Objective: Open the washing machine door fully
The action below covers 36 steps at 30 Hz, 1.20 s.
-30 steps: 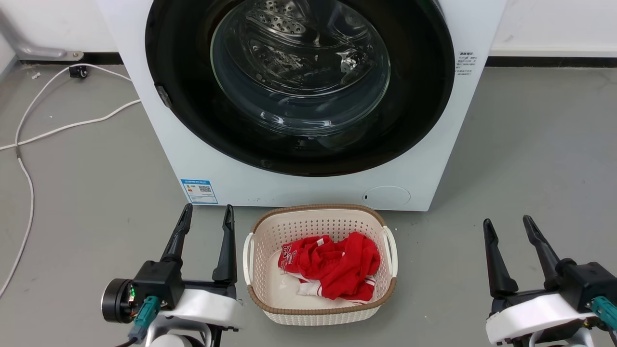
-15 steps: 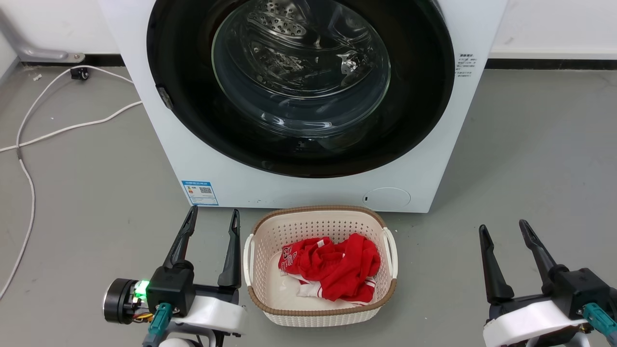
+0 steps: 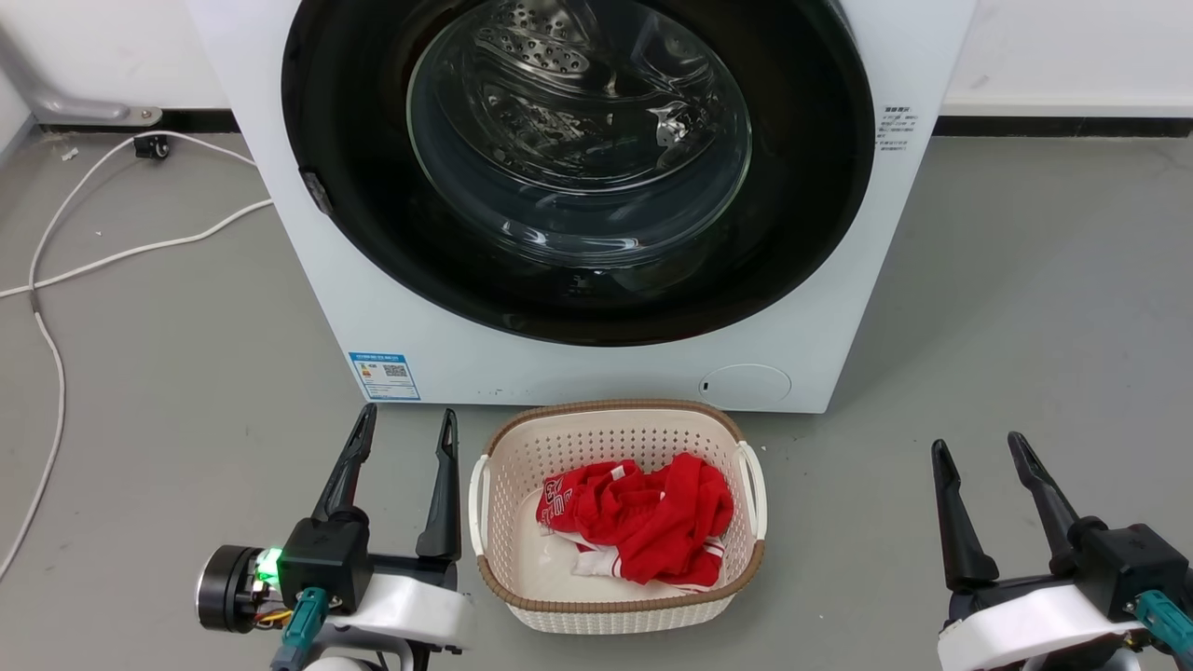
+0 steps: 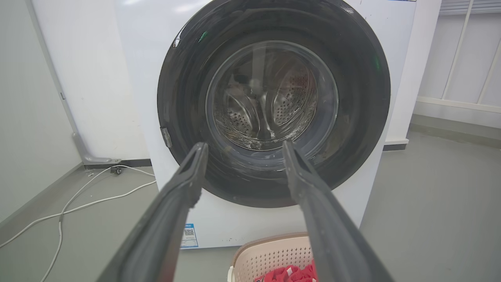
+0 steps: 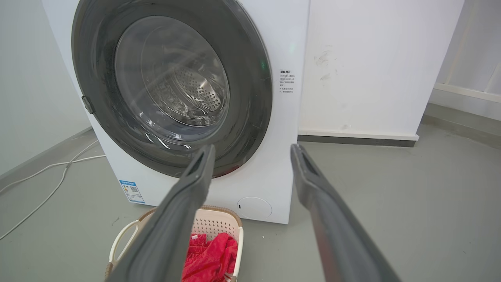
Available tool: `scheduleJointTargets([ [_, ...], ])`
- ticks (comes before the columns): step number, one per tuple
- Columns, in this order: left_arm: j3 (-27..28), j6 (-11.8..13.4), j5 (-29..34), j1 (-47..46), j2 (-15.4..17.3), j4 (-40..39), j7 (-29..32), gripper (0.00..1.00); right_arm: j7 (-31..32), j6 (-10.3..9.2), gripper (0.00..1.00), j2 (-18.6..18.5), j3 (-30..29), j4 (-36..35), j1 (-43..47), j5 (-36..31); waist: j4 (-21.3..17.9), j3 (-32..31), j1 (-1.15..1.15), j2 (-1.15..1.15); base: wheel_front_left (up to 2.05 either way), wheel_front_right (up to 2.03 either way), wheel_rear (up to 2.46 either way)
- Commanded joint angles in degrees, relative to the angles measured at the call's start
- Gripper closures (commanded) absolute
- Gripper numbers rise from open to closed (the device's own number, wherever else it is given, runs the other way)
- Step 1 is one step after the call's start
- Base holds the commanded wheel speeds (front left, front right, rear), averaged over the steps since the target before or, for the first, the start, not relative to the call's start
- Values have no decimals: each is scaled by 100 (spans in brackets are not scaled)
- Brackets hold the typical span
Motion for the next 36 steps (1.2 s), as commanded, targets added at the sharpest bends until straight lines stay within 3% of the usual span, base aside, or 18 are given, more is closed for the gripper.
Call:
scheduleJointTargets([
  [1, 19, 6, -1, 67, -2, 10, -15, 0, -34, -2, 0, 17, -8, 13, 18, 29, -11, 4, 0, 0, 0, 0, 0],
  [9, 47, -13, 53, 29, -9, 32, -15, 0, -54, -2, 0, 17, 0, 77, -20, 116, -47, 16, 0, 0, 0, 0, 0],
  [10, 52, -16, 55, 28, -9, 30, -15, 0, -51, -2, 52, 17, 3, 89, -25, 123, -53, 18, 0, 0, 0, 0, 0],
  [11, 57, -16, 59, 30, -10, 26, -15, 0, -47, -2, 88, 17, 8, 99, -31, 136, -59, 17, 0, 0, 0, 0, 0],
  [12, 60, -16, 64, 35, -11, 26, -15, 0, -43, -2, 100, 17, 17, 110, -35, 170, -65, 14, 0, 0, 0, 0, 0],
  [20, 72, 7, 70, 65, -16, 23, -15, 0, -119, -2, 100, 17, 58, 142, -69, 552, -97, 7, 0, 0, 0, 0, 0],
  [30, 88, 34, 100, -50, -18, -40, -15, 0, -199, -2, 100, 15, 485, 806, -568, 5535, -135, 117, 0, 0, 0, 0, 0],
  [33, 99, 43, 81, -134, -21, -63, -15, 0, -143, -2, 100, 13, 453, 946, -972, 6765, -155, 226, 0, 0, 0, 0, 0],
  [35, 113, 48, 85, -222, -23, -105, -15, 0, 166, -2, 100, 13, 319, 1159, -1501, 8295, -185, 393, 0, 0, 0, 0, 0],
  [36, 117, 44, 81, -244, -23, -109, -15, 0, 252, -2, 100, 5, 226, 1293, -1698, 8419, -199, 453, 0, 0, 0, 0, 0],
])
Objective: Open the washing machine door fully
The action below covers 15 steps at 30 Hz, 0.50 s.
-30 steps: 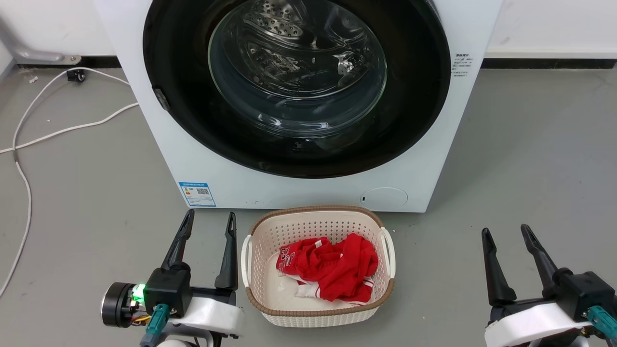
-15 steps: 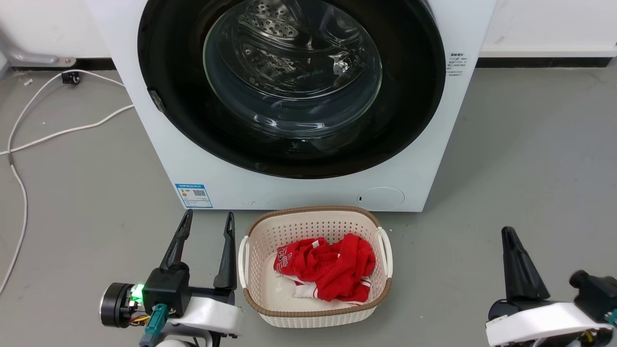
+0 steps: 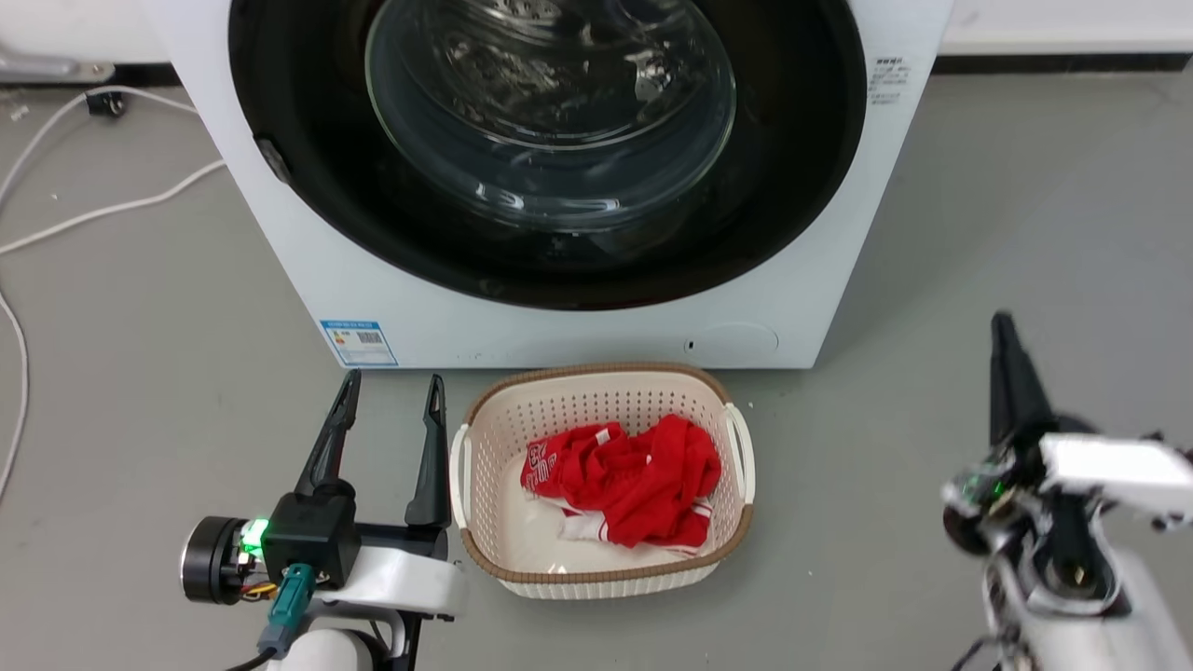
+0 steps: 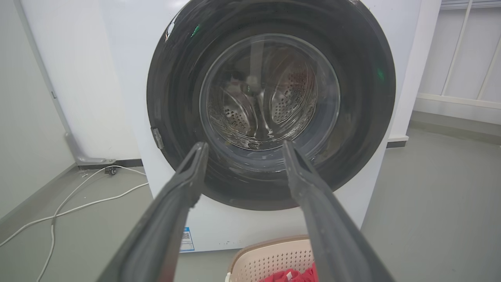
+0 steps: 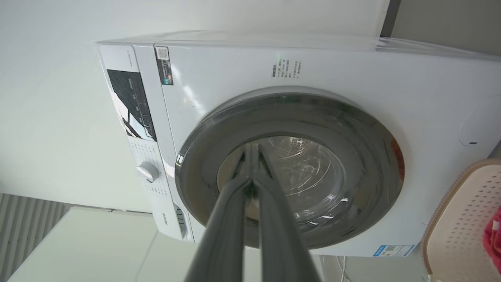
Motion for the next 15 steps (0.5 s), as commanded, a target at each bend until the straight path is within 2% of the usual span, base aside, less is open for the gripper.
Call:
scheduleJointTargets([
  [1, 3, 0, 5, -74, 1, -8, -15, 0, 105, -2, 100, -20, -128, 173, -273, 132, -32, 143, 0, 0, 0, 0, 0],
  [5, -17, -42, -38, -233, -2, -41, -15, 0, 599, -1, 100, -281, -363, 1018, -1203, 802, -15, 398, 0, 0, 0, 0, 0],
  [8, -19, -35, -57, -372, -5, -88, -15, 0, 899, -1, 100, -573, -375, 1675, -1932, 1028, 20, 615, 0, 0, 0, 0, 0],
  [15, -42, -9, -94, -656, -13, -213, -15, 0, 1587, -1, 100, -1229, 15, 2749, -3568, 1022, 98, 1078, 0, 0, 0, 0, 0],
])
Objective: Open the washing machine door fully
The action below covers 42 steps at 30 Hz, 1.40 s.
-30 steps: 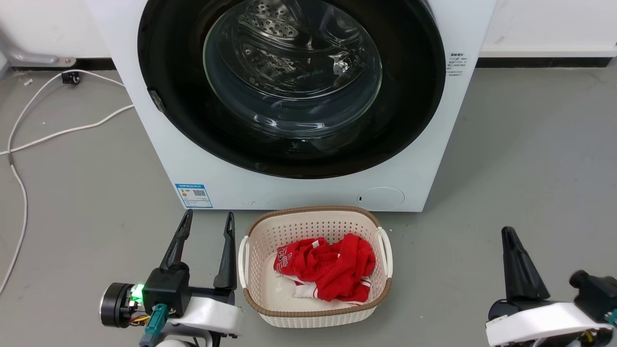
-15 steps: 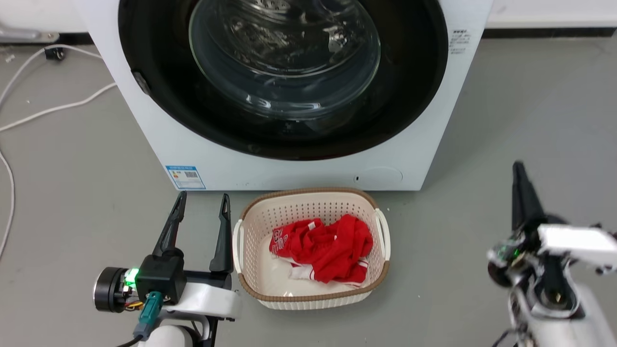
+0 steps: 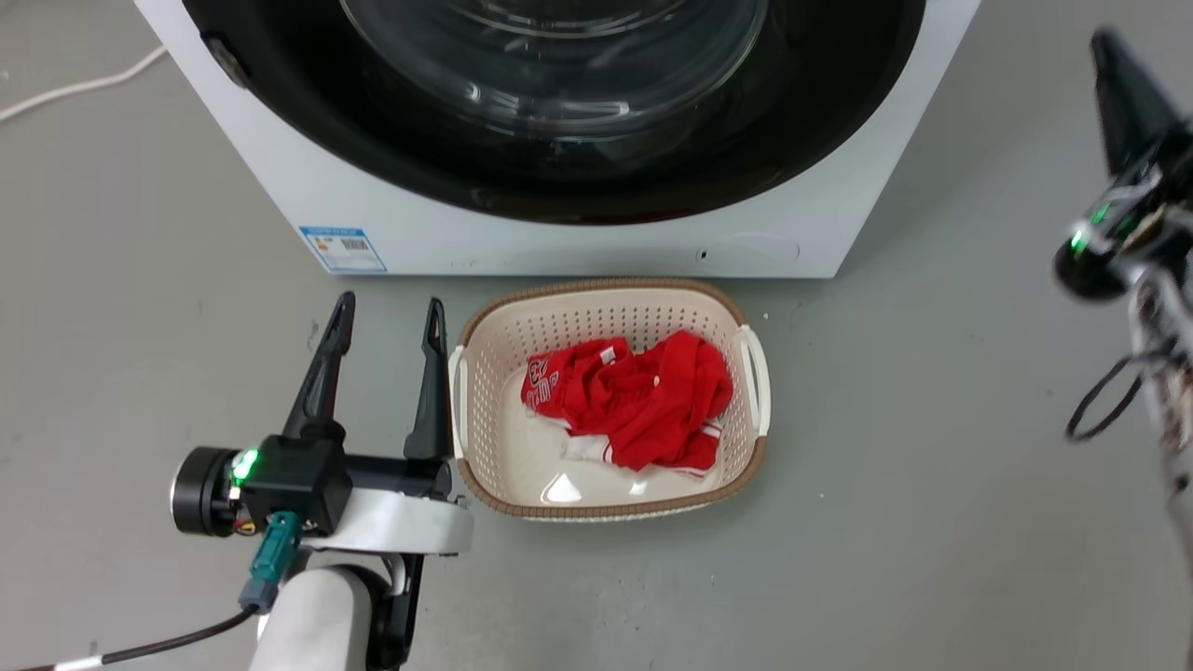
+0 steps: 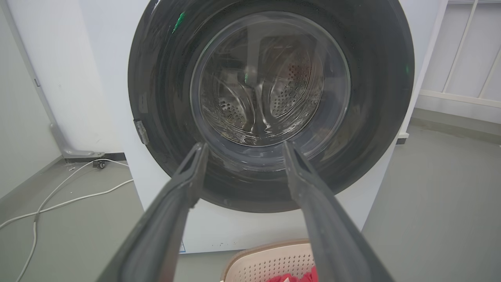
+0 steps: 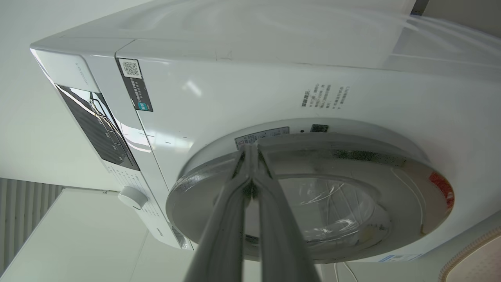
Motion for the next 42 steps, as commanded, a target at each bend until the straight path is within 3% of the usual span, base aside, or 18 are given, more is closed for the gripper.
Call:
scheduleJointTargets([
  [1, 6, -7, -57, -121, -4, -66, -15, 0, 127, 0, 100, -140, 108, 120, -332, -82, 49, 184, -1, 0, 0, 0, 0],
  [7, -52, -29, -74, -350, -8, -199, -15, 0, 721, 0, 100, -571, 601, 718, -1528, -368, 166, 511, -1, 0, 0, 0, 0],
  [12, -107, 7, -92, -512, -10, -306, -15, 0, 1258, -1, 100, -721, 1006, 1085, -2334, -600, 234, 766, -1, 0, 0, 0, 0],
  [22, -193, 94, -172, -699, -10, -385, -15, 0, 1617, 0, 100, -636, 1608, 1843, -3405, -1162, 387, 1174, -1, 0, 0, 0, 0],
  [32, -244, 170, -173, -783, -11, -429, -15, 0, 1933, -1, 100, -477, 1764, 2068, -3670, -1256, 454, 1393, -1, 0, 0, 0, 0],
  [42, -267, 216, -170, -816, -9, -323, -15, 0, 2992, -1, 100, -432, 1789, 1766, -3285, -979, 439, 1292, -1, 0, 0, 0, 0],
])
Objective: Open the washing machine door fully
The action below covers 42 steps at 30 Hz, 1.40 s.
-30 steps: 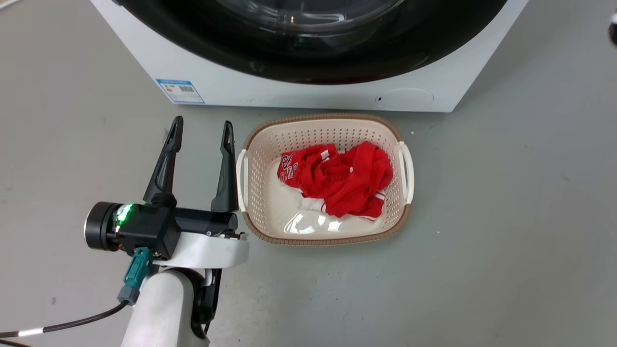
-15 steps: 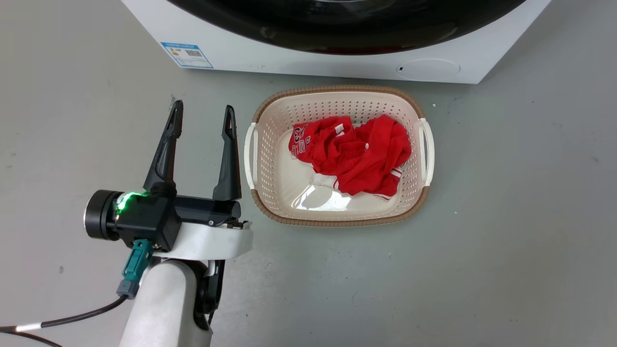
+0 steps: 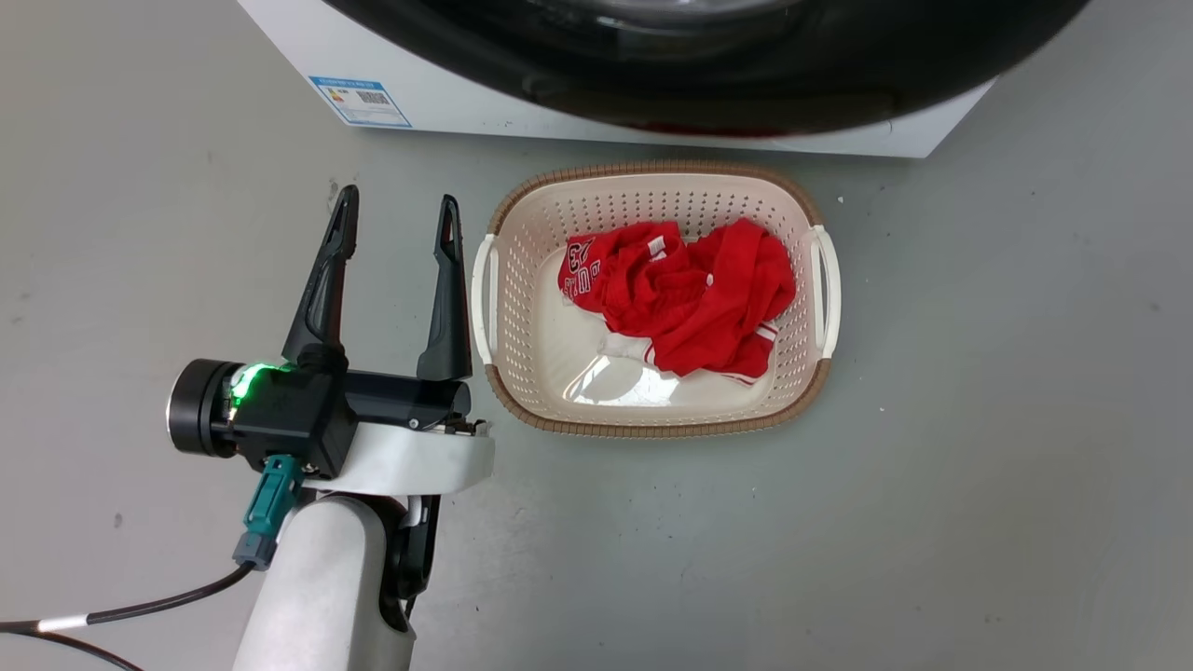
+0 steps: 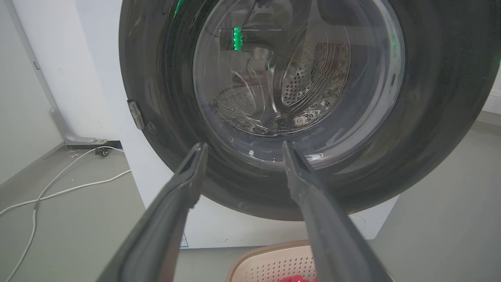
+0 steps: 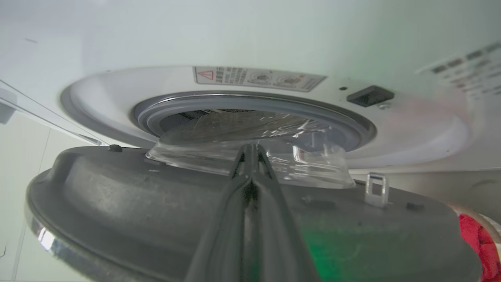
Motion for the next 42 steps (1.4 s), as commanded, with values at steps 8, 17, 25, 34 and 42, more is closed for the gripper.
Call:
scheduleJointTargets([
  [8, 36, -8, -2, 157, -5, 147, -15, 0, 845, -1, 100, 128, 52, -397, 819, 303, -73, -522, 0, 0, 0, 0, 0],
  [17, 80, -72, -6, 480, -4, 331, -15, 0, 1512, 0, 100, 434, 238, -925, 1866, 562, -174, -1298, 0, 0, 0, 0, 0],
  [25, 88, -162, 61, 902, -4, 454, -15, 0, 1796, 0, 100, 765, 472, -1563, 2910, 716, -205, -1882, 0, 0, 0, 0, 0],
  [34, -47, -194, 1, 1184, -4, 521, -15, 0, 1828, 0, 100, 1126, 765, -2211, 3697, 763, -114, -2222, 0, 0, 0, 0, 0],
  [42, -69, -193, -30, 1290, -4, 539, -15, 0, 1710, 0, 100, 1469, 1072, -2426, 3943, 686, -89, -2304, 0, 0, 0, 0, 0],
])
